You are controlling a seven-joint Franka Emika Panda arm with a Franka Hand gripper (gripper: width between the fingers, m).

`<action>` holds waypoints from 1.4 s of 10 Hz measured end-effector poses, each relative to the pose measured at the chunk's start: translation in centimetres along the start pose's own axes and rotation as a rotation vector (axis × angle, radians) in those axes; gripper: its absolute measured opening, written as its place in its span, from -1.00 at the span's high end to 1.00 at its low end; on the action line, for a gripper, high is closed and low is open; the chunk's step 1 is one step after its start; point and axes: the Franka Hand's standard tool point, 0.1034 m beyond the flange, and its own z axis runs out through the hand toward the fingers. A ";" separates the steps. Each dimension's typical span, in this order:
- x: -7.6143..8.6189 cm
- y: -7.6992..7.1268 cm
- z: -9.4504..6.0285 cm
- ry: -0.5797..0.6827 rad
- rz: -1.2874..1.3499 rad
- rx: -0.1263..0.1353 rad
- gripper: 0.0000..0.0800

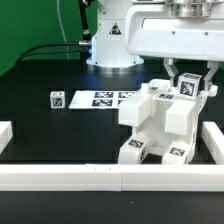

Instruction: Assemble chair

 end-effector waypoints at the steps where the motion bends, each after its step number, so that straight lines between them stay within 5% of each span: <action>1: 0.2 0.1 0.0 0.001 0.094 0.000 0.30; 9: 0.4 -0.5 0.1 -0.069 0.892 0.096 0.30; 14: 0.2 -0.8 0.1 -0.086 1.111 0.103 0.30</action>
Offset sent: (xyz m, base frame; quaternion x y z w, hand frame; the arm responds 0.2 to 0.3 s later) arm 0.0005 -0.0148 -0.0074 0.0082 0.0193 0.2782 0.9603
